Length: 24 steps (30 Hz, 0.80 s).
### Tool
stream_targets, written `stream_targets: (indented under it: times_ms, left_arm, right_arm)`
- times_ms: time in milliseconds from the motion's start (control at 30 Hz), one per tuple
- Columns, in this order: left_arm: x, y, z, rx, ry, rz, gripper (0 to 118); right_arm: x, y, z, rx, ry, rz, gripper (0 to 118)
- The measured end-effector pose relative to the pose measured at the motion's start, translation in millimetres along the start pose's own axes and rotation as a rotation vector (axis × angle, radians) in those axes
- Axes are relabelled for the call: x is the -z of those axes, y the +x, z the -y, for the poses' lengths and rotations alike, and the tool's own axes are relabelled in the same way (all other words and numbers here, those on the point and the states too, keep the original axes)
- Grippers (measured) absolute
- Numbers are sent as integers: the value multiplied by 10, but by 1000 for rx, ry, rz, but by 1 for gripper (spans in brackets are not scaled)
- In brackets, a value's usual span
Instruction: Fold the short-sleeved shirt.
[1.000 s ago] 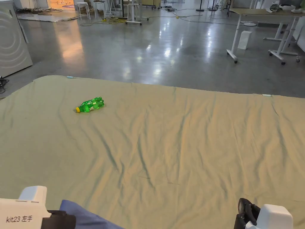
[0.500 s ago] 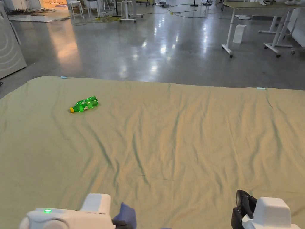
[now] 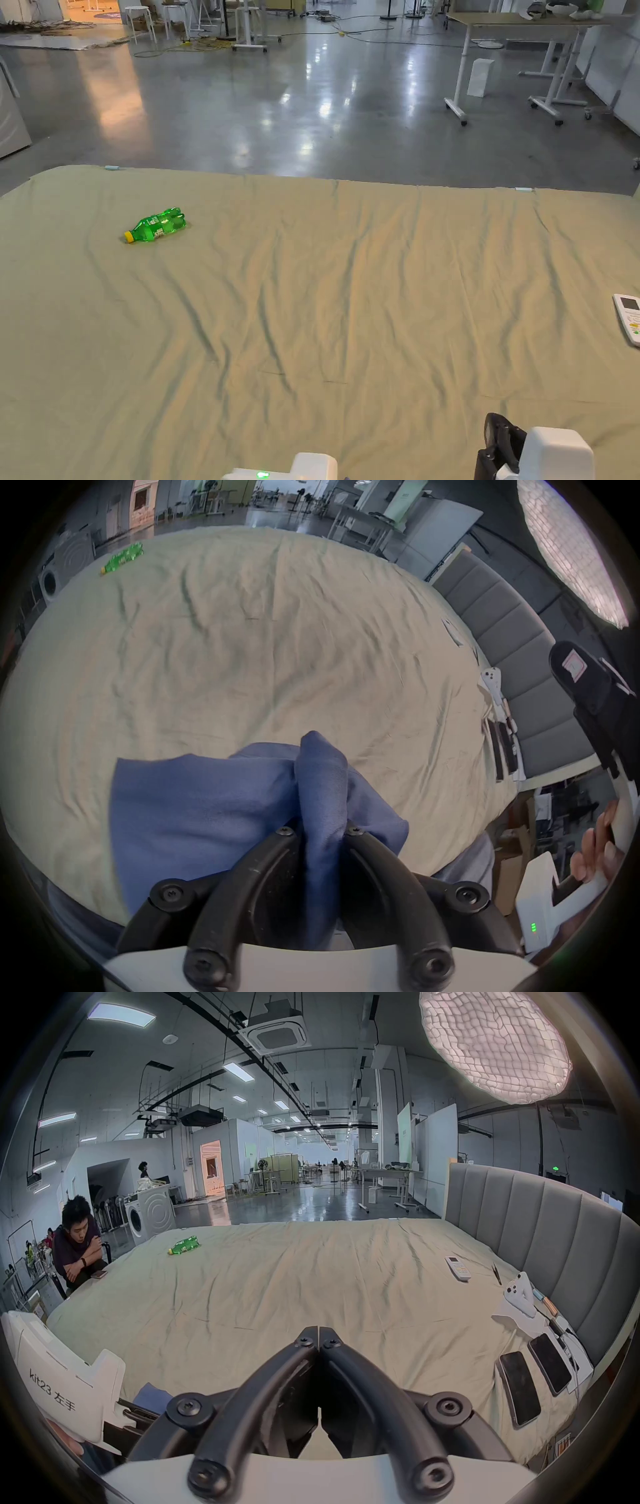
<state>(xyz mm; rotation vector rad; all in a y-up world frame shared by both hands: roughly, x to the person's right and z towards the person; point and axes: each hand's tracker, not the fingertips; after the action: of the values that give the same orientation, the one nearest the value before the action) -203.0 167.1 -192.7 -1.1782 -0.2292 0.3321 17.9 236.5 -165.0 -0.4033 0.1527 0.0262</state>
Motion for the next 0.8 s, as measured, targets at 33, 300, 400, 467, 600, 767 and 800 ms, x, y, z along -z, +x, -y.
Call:
stream_targets:
  times_ms: [33,300,400,467,600,767,800]
  left_arm:
    - [-46,-44,-7,-20,7,30,25]
    - [-612,-168,-123,-87,91,263,55]
    - [-558,-412,-26,-96,103,238,37]
    - [-437,-382,14,-81,98,207,31]
    - [-85,-264,100,-63,27,204,19]
    - [272,-164,171,-18,21,175,14]
    - [311,-121,145,-18,21,175,12]
  right_arm:
    - [5,11,10,1,0,3,0]
    - [6,-5,3,-9,-3,-1,0]
    - [11,-26,2,-10,-2,-4,0]
    - [2,-42,-14,-11,-2,-5,0]
    - [1,-50,-14,-9,-7,-7,0]
    - [-19,-29,-33,-18,1,-1,0]
    - [-13,-21,-32,-19,0,4,0]
